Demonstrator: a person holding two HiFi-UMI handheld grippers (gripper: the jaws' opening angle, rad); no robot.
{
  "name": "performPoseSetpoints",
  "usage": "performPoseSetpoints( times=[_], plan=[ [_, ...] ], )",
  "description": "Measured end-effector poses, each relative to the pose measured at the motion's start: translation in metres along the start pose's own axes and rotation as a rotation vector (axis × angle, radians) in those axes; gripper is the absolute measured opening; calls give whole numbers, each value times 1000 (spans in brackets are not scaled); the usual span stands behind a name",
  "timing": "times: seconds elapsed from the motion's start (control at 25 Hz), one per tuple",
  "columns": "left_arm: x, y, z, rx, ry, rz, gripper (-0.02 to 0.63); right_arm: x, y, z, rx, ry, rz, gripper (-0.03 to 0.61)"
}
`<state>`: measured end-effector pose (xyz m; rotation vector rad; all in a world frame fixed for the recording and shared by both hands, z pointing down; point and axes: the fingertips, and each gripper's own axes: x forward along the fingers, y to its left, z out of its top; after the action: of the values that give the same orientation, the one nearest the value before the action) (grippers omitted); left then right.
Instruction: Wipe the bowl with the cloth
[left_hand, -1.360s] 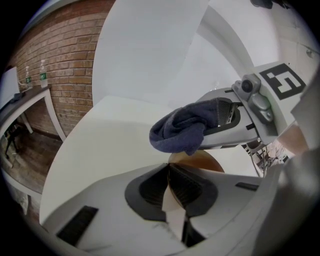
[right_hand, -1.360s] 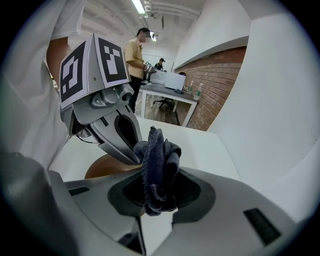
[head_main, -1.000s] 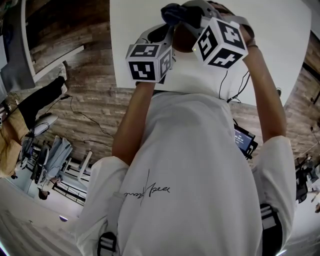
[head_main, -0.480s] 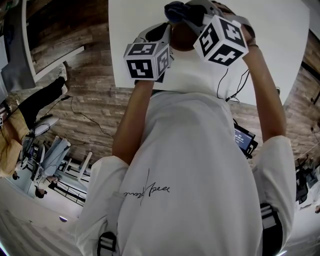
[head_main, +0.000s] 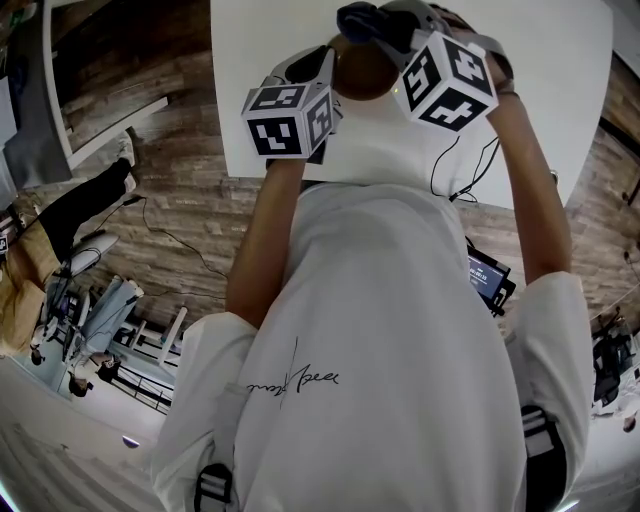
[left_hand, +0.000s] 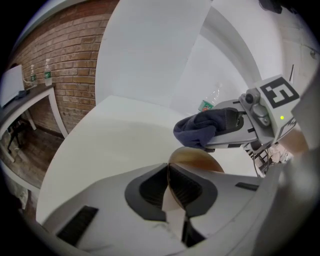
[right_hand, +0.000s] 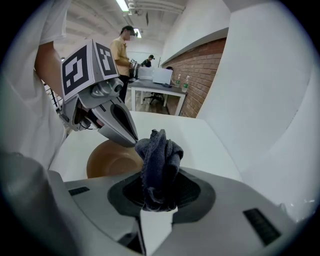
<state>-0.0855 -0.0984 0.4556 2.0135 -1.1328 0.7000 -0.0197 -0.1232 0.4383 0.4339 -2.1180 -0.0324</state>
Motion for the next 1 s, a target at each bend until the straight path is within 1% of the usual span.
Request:
performPoseSetpoints(
  times=[0.44,0.64,1.0],
  plan=[
    [3,-2,1,0,0,8,14,-6,-1,-26,29,40,-13,91],
    [3,1,1,-4,-1,8,14,-5,1,-30,54,42,-21,91],
    [6,3,3,-21,-6,12,14,-9,2,-41,69,59,-38,91]
  ],
)
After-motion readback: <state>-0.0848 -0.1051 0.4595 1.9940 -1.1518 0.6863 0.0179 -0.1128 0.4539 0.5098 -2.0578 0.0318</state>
